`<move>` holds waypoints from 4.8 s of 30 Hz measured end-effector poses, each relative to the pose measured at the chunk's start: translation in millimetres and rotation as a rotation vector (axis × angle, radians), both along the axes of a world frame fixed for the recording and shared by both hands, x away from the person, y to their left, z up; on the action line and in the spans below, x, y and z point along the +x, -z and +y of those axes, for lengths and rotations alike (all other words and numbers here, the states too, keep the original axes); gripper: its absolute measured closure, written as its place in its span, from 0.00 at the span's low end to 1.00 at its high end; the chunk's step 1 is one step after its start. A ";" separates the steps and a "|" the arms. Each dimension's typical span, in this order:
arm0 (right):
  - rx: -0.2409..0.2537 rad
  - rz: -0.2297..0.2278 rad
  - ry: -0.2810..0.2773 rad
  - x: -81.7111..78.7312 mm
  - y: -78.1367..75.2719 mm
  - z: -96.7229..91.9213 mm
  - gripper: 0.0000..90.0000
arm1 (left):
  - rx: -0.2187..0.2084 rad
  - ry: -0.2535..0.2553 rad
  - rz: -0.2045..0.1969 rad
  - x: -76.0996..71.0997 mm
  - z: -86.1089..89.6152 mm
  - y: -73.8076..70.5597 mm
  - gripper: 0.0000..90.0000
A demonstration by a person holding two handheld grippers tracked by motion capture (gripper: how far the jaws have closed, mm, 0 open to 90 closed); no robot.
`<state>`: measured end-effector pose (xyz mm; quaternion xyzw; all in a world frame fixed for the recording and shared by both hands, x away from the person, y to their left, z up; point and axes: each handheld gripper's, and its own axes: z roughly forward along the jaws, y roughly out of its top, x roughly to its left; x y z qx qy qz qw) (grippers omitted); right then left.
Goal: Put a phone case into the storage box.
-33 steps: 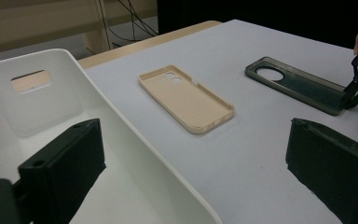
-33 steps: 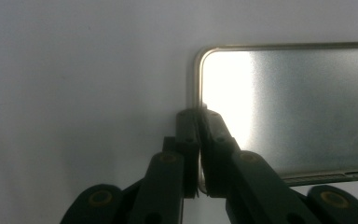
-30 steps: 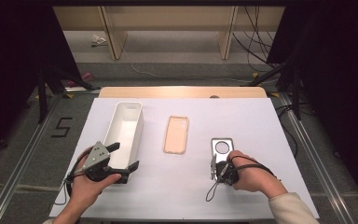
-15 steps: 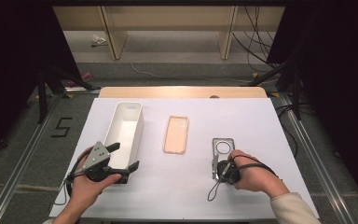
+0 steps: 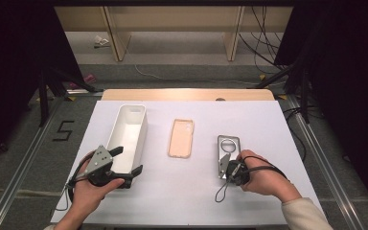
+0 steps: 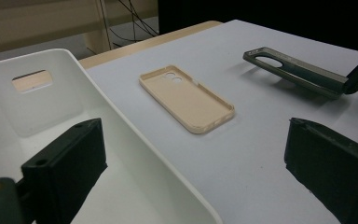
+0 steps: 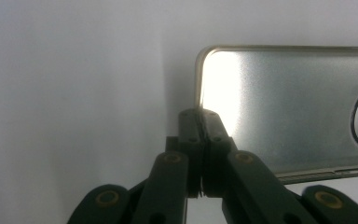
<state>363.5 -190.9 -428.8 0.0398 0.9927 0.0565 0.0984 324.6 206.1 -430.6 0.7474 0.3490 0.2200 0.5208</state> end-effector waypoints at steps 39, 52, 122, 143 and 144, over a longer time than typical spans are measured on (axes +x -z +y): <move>0.483 -0.194 0.052 -9.4 2.3 0.4 0.99 | 0.014 -0.001 0.006 -0.5 -7.1 -2.9 0.07; 0.497 -0.211 0.018 -16.2 -0.6 15.7 0.99 | -0.006 0.034 0.033 9.9 -32.4 -33.3 0.10; 0.477 -0.265 -0.047 -27.0 -6.2 32.9 0.99 | 0.081 0.057 0.481 147.5 -191.1 -52.0 0.73; 0.379 -0.258 -0.056 -23.9 1.7 37.0 0.99 | -0.040 0.108 0.490 132.3 -197.1 -64.7 0.90; 0.376 -0.265 -0.050 -24.1 3.0 37.3 0.99 | -0.043 0.116 0.483 131.0 -197.9 -65.1 0.90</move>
